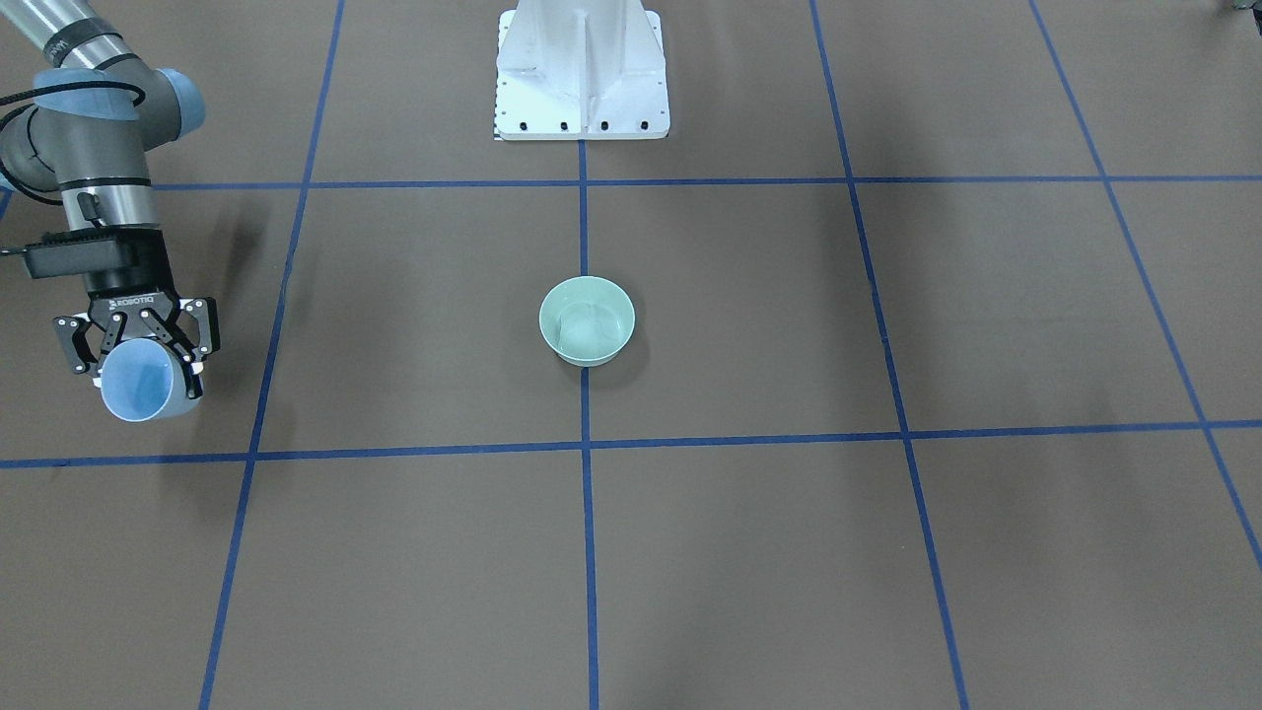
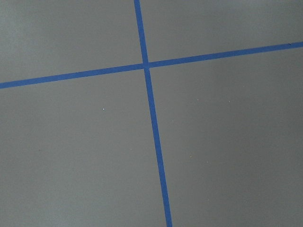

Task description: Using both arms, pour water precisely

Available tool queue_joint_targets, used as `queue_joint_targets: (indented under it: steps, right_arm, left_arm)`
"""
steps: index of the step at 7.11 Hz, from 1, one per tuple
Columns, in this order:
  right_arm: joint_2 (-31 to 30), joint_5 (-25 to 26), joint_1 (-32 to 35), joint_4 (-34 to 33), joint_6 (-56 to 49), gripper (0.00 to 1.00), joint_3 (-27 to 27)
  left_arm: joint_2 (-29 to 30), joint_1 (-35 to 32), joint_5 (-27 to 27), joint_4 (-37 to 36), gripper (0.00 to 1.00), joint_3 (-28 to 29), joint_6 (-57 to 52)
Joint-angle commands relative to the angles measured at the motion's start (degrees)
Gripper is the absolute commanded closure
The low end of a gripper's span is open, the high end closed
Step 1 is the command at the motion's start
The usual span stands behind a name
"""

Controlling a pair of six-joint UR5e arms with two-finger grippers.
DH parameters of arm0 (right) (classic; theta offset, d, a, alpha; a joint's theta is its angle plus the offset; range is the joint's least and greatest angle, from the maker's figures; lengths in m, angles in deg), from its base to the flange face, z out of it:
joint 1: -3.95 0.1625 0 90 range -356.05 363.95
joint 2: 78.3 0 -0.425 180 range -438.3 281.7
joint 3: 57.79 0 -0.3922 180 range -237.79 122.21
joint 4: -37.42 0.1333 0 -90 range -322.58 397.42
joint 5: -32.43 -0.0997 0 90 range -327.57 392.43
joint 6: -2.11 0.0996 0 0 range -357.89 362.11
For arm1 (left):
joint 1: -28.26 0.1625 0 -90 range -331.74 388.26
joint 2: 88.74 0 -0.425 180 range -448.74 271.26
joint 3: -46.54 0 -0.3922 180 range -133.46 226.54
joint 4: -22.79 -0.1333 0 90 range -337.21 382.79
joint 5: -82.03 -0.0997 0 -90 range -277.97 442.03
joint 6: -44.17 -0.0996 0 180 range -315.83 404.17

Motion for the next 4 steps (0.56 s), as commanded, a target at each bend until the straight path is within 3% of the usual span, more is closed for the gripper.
queue_joint_targets:
  steps: [1,2,3,4]
  right_arm:
    - [-0.4,1.4,0.0,8.5,-0.1,0.86,6.1]
    - [-0.2,2.8,-0.1,8.7,0.2,0.66,7.7]
    - [0.1,3.8,-0.2,8.8,0.5,0.23,8.4]
    - [0.1,3.8,-0.2,8.7,0.5,0.01,8.7]
  left_arm:
    - [-0.1,0.0,0.0,0.0,0.0,-0.1,0.0]
    - [-0.1,0.0,0.0,0.0,0.0,-0.1,0.0]
    - [-0.1,0.0,0.0,0.0,0.0,-0.1,0.0]
    - [0.0,0.0,0.0,-0.1,0.0,-0.1,0.0]
